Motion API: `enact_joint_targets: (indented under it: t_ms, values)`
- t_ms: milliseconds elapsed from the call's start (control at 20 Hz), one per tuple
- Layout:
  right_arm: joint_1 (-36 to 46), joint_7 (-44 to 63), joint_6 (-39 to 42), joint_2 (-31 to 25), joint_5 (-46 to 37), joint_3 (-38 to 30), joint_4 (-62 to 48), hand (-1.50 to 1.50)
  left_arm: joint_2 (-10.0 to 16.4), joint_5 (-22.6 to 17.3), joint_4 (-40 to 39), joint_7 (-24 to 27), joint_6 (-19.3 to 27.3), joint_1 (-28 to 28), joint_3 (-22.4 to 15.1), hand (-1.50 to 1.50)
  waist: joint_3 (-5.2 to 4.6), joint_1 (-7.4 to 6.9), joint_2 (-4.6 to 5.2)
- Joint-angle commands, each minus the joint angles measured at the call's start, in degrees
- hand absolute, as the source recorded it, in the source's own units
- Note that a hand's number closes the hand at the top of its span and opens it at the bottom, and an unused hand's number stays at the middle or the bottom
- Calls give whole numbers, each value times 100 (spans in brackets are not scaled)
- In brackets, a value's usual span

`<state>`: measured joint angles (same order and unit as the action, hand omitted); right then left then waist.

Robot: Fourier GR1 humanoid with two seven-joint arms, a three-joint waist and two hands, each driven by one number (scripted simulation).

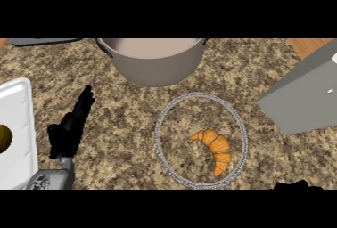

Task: Pick the tomato from the placemat and place it in the tiered shelf

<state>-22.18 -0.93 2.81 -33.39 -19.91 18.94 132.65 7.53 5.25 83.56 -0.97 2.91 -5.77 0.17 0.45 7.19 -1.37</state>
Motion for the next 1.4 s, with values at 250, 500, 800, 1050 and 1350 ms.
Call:
enact_joint_targets:
  t_ms: [250, 500, 800, 1050, 1350]
  values:
    - [-1185, -1107, -69, -339, 1915, -2800, 579, 150, -46, 21, 137, -37, 36, 102, -43, 0, -10, 16, 2]
    - [-1348, -1538, 193, -262, 3252, -4414, 55, 150, 35, 13, 368, -120, -84, 137, -108, 0, -18, -161, 1]
    - [-1143, -1600, 980, -899, 4939, -6674, -1129, 150, 90, 9, 46, -18, -218, -161, -97, 0, -51, -328, 75]
    - [-1131, -1479, 2054, -1549, 6058, -8078, -2453, 150, -27, 136, 260, -57, -188, 23, -307, 0, -49, -548, 97]
    - [-500, -437, 2024, -2455, 6379, -8654, -3225, 150, -141, 174, 140, -72, -221, -207, -379, 0, -53, -675, 130]
